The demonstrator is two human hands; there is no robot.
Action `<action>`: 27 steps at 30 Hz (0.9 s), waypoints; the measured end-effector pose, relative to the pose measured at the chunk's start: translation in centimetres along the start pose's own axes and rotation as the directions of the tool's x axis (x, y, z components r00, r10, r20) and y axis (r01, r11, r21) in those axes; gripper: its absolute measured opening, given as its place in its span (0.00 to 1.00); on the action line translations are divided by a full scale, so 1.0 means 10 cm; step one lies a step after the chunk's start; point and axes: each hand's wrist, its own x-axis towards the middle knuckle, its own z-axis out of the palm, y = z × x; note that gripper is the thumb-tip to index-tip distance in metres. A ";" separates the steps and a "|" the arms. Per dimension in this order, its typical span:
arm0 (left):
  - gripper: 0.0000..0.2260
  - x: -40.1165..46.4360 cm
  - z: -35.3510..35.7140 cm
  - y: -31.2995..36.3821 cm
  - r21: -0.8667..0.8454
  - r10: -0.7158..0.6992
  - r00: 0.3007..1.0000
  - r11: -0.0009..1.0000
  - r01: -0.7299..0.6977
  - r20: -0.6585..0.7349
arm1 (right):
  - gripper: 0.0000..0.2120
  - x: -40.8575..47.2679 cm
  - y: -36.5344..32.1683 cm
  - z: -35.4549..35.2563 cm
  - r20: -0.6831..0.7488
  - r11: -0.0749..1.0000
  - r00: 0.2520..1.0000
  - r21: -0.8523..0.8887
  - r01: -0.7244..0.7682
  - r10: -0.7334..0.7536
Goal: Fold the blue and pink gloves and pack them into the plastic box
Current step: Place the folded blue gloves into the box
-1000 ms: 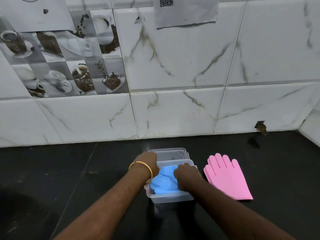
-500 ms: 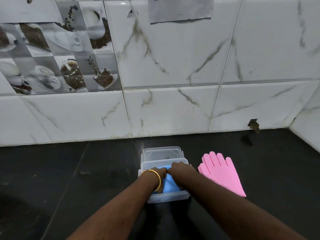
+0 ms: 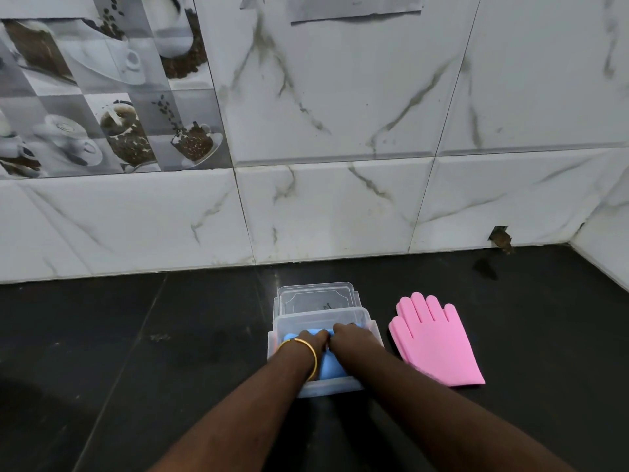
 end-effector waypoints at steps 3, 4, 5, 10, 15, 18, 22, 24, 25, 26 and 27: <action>0.35 0.02 0.00 -0.03 0.013 0.024 1.000 1.000 -0.024 -0.004 | 0.18 0.01 0.01 0.03 0.000 1.000 1.000 -0.009 0.004 -0.004; 0.35 0.03 0.00 -0.03 0.009 0.034 0.999 0.999 -0.034 -0.009 | 0.18 0.00 0.01 0.03 0.003 1.000 1.000 -0.016 0.006 -0.006; 0.35 0.04 0.00 -0.04 0.005 0.038 0.999 0.999 -0.038 -0.009 | 0.18 0.00 0.00 0.03 0.004 1.000 1.000 -0.024 0.008 -0.008; 0.33 0.01 0.02 -0.05 -0.007 0.033 0.999 0.999 -0.033 -0.019 | 0.17 -0.03 0.02 -0.02 0.058 0.999 0.998 0.014 0.037 -0.038; 0.22 -0.04 -0.13 0.11 0.049 0.002 1.000 0.999 0.000 -0.022 | 0.18 -0.24 0.28 -0.15 -0.154 0.961 0.977 0.215 0.175 -0.144; 0.17 -0.10 -0.26 0.35 0.017 -0.038 0.972 0.999 0.043 -0.233 | 0.15 -0.47 0.56 -0.28 -0.420 0.850 0.907 0.482 0.212 0.012; 0.12 -0.16 -0.24 1.04 -0.024 0.120 0.914 0.990 -0.140 -0.387 | 0.10 -0.83 1.05 -0.35 -0.489 0.495 0.707 0.840 0.224 0.511; 0.11 -0.14 -0.11 1.42 0.039 0.232 0.898 0.971 -0.235 -0.374 | 0.08 -0.98 1.30 -0.33 -0.332 0.285 0.683 0.940 0.186 0.651; 0.13 -0.11 -0.01 1.59 0.059 0.265 0.897 0.964 -0.261 -0.353 | 0.08 -1.05 1.42 -0.29 -0.260 0.194 0.685 0.965 0.174 0.681; 0.15 -0.06 0.09 1.73 0.072 0.284 0.902 0.958 -0.276 -0.324 | 0.08 -1.13 1.53 -0.24 -0.200 0.127 0.686 0.979 0.157 0.700; 0.18 -0.02 0.19 1.85 0.093 0.299 0.906 0.954 -0.284 -0.300 | 0.08 -1.21 1.62 -0.17 -0.150 0.080 0.684 0.988 0.133 0.714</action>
